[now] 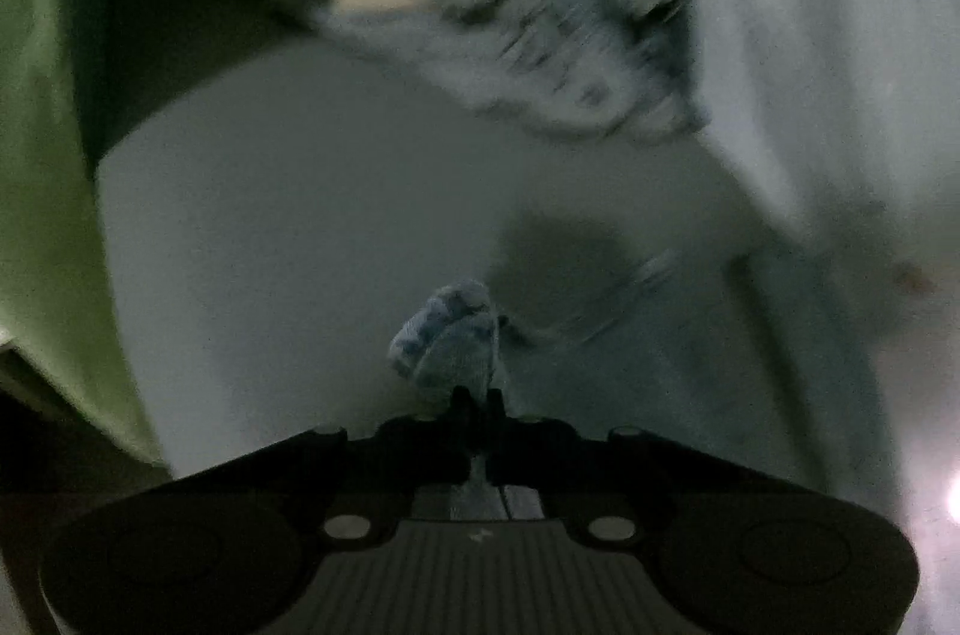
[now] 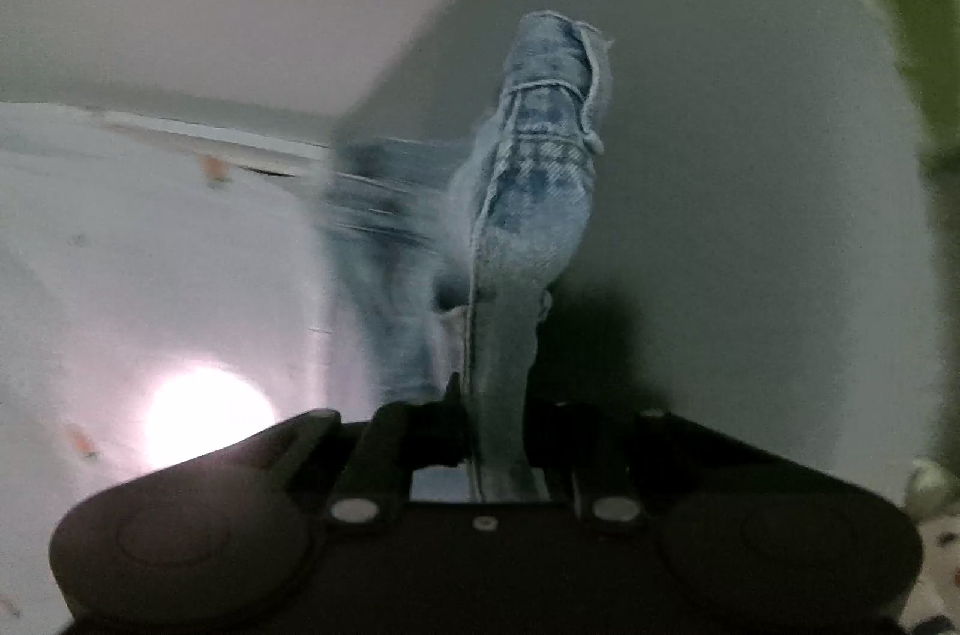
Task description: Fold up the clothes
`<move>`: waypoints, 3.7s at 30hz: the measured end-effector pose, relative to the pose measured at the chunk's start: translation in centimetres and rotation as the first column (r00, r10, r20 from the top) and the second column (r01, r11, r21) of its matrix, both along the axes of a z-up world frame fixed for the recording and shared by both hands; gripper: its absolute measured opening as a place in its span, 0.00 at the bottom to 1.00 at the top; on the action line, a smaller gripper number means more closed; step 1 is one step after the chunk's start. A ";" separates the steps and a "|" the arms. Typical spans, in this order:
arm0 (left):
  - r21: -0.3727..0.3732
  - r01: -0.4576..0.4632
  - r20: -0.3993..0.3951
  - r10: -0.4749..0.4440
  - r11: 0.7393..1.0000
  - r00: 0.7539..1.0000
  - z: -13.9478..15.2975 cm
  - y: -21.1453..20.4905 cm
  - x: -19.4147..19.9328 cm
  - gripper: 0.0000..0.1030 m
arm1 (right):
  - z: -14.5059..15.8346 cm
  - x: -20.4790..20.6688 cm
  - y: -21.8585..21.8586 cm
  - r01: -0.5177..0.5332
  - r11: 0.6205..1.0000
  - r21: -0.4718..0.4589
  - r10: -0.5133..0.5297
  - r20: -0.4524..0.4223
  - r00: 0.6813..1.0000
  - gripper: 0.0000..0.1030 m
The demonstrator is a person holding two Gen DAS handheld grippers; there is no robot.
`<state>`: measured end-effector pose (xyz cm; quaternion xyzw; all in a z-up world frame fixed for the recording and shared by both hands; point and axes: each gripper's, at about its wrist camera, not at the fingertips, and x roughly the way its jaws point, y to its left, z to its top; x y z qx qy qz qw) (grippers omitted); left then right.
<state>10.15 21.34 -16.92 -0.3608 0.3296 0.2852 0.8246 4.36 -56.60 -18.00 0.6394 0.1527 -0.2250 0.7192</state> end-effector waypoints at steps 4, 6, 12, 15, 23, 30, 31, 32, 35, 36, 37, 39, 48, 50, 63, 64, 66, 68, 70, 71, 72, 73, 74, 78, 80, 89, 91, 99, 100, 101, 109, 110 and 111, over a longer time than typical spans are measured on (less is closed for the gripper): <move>0.027 0.012 0.112 -0.015 1.000 0.994 5.7 -0.1 0.4 0.02 | 4.4 -0.5 -0.1 0.025 1.000 0.006 -0.026 0.139 0.990 0.11; 0.094 0.019 0.097 -0.028 0.995 0.995 7.2 -0.8 0.8 0.02 | 5.8 -0.9 -0.1 0.016 0.999 -0.031 -0.010 0.163 0.987 0.11; 0.040 -0.050 0.062 0.048 0.998 0.997 6.2 -1.0 -1.5 0.02 | 2.4 -3.9 -0.1 0.083 0.996 0.028 -0.084 0.062 0.995 0.11; 0.033 -0.042 0.044 0.040 0.999 0.998 5.7 -1.2 -0.7 0.02 | 2.2 -2.7 0.4 0.053 0.999 0.001 -0.053 -0.004 0.999 0.11; 0.076 0.019 0.119 -0.028 0.997 0.993 8.2 -2.5 7.9 0.02 | 6.0 3.7 -0.4 -0.007 0.994 -0.111 0.004 -0.029 1.000 0.11; 0.084 0.067 0.181 -0.081 0.994 0.980 9.8 -3.7 19.7 0.02 | 7.6 11.1 -1.9 0.020 0.993 -0.113 -0.020 -0.001 1.000 0.12; 0.077 0.069 0.191 -0.083 0.995 0.978 9.9 -4.1 22.2 0.02 | 7.8 12.3 -2.0 0.018 0.993 -0.118 -0.018 -0.006 1.000 0.12; 0.070 0.071 0.202 -0.084 0.995 0.976 9.9 -4.5 24.7 0.02 | 7.9 14.3 -2.3 0.016 0.993 -0.119 -0.018 -0.012 1.000 0.12; 0.063 0.110 0.224 -0.122 0.992 0.967 9.4 -6.0 34.1 0.02 | 7.7 21.2 -3.0 0.008 0.990 -0.142 -0.016 -0.051 0.999 0.13; 0.068 0.141 0.217 -0.153 0.988 0.964 8.8 -6.6 37.8 0.02 | 7.3 23.9 -3.3 0.007 0.988 -0.153 -0.019 -0.078 0.997 0.14; 0.072 0.173 0.208 -0.184 0.982 0.961 7.9 -7.4 41.6 0.02 | 6.7 26.5 -3.7 0.005 0.985 -0.171 -0.025 -0.116 0.993 0.16; 0.084 0.231 0.153 -0.241 0.969 0.958 4.6 -9.0 48.6 0.09 | 5.3 31.4 -4.3 -0.003 0.979 -0.203 -0.038 -0.193 0.980 0.22; 0.356 0.351 0.014 -0.381 0.866 0.925 0.1 -10.5 55.2 0.60 | 1.4 38.4 -4.6 0.004 0.961 -0.277 -0.075 -0.246 0.966 0.59; 0.387 0.321 0.034 -0.361 0.864 0.932 1.3 -9.2 51.4 0.70 | 2.9 36.4 -3.4 -0.032 0.933 -0.358 -0.076 -0.284 0.956 0.62; -0.032 0.226 -0.015 -0.226 0.974 0.974 -6.8 -6.0 34.1 0.88 | -0.1 22.9 2.4 -0.014 0.919 -0.394 -0.158 -0.400 0.903 0.83; -0.048 0.230 -0.005 -0.230 0.972 0.973 -7.4 -6.2 34.2 0.88 | -0.9 23.1 2.4 -0.009 0.928 -0.371 -0.153 -0.406 0.901 0.83; -0.044 0.225 0.009 -0.225 0.973 0.974 -7.8 -6.3 35.6 0.91 | -2.2 23.5 2.6 0.004 0.942 -0.335 -0.151 -0.413 0.898 0.84; -0.034 0.218 0.020 -0.217 0.975 0.976 -8.1 -6.5 36.9 0.94 | -2.7 24.3 2.7 0.033 0.942 -0.333 -0.174 -0.403 0.898 0.90; -0.014 0.196 0.017 -0.196 0.981 0.981 -8.2 -7.0 38.1 0.94 | -3.2 25.0 2.3 0.078 0.945 -0.319 -0.208 -0.396 0.895 0.95; -0.002 0.179 0.010 -0.179 0.984 0.984 -8.2 -7.2 38.6 0.94 | -3.4 25.1 2.1 0.105 0.945 -0.311 -0.228 -0.392 0.891 0.95; 0.011 0.161 0.003 -0.161 0.987 0.987 -8.2 -7.4 39.2 0.93 | -3.5 25.1 1.9 0.129 0.942 -0.308 -0.249 -0.388 0.887 0.96; 0.028 0.146 -0.012 -0.146 0.989 0.989 -8.1 -7.9 39.5 0.82 | -3.5 25.1 1.7 0.145 0.942 -0.303 -0.261 -0.387 0.884 0.95; 0.059 0.131 -0.036 -0.129 0.990 0.991 -8.0 -8.3 39.8 0.67 | -3.4 25.0 1.6 0.150 0.943 -0.296 -0.263 -0.393 0.881 0.94; 0.024 0.113 -0.022 -0.112 0.993 0.993 -7.4 -7.8 40.0 0.15 | -2.2 24.1 1.8 0.097 0.937 -0.336 -0.240 -0.415 0.878 0.39; 0.013 0.105 -0.010 -0.105 0.994 0.994 -6.1 -7.6 39.4 0.12 | -1.4 23.1 1.2 0.104 0.941 -0.323 -0.224 -0.360 0.906 0.15; -0.048 0.048 0.057 -0.045 0.998 0.997 -1.7 -6.4 29.8 0.09 | 0.8 19.4 -1.5 0.068 0.965 -0.253 -0.123 -0.207 0.971 0.10; -0.066 0.024 0.069 -0.019 0.998 0.997 -1.0 -5.8 25.6 0.09 | 0.8 18.3 -2.4 0.055 0.972 -0.227 -0.101 -0.198 0.975 0.10; -0.024 -0.018 -0.068 0.017 1.000 0.998 -2.9 -6.6 8.0 0.12 | -1.0 15.0 -5.6 -0.142 0.948 -0.284 0.032 -0.361 0.932 0.15; -0.042 -0.045 -0.081 0.041 0.998 0.996 -4.0 -6.5 6.8 0.15 | -1.3 15.4 -5.4 -0.198 0.930 -0.310 0.058 -0.406 0.912 0.19; -0.043 -0.047 -0.078 0.043 0.998 0.996 -4.1 -6.4 6.5 0.19 | -1.4 15.7 -4.9 -0.251 0.903 -0.348 0.074 -0.450 0.890 0.23; 0.208 0.208 -0.122 -0.185 0.956 0.975 -1.2 -9.0 8.3 0.22 | 0.5 14.5 2.5 -0.527 0.644 -0.554 0.160 -0.577 0.801 0.58; 0.213 0.222 -0.125 -0.198 0.952 0.972 -1.2 -9.0 8.5 0.22 | 0.3 13.9 3.6 -0.548 0.628 -0.552 0.182 -0.581 0.793 0.58; 0.218 0.235 -0.128 -0.211 0.947 0.969 -1.1 -9.1 8.6 0.22 | 0.1 13.3 4.4 -0.563 0.618 -0.548 0.200 -0.583 0.787 0.58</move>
